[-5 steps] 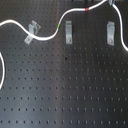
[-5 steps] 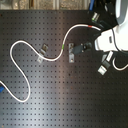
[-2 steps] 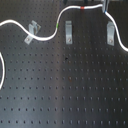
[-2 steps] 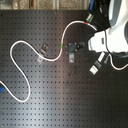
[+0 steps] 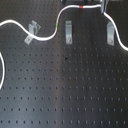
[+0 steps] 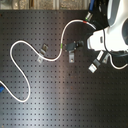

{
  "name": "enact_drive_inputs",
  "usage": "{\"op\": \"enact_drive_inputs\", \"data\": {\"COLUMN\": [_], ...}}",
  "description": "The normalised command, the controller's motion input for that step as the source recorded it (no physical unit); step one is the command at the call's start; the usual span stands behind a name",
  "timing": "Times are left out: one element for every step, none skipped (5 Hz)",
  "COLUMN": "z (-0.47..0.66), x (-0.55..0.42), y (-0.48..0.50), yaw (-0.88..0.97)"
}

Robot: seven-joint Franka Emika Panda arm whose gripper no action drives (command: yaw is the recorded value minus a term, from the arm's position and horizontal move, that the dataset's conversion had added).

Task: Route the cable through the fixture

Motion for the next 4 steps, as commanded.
{"op": "enact_drive_inputs", "data": {"z": [0.05,0.28,0.41,0.64], "x": [-0.151,-0.007,0.010,-0.007], "y": [-0.005,0.113,0.139,0.172], "yaw": [0.00,0.00,0.00,0.00]}}
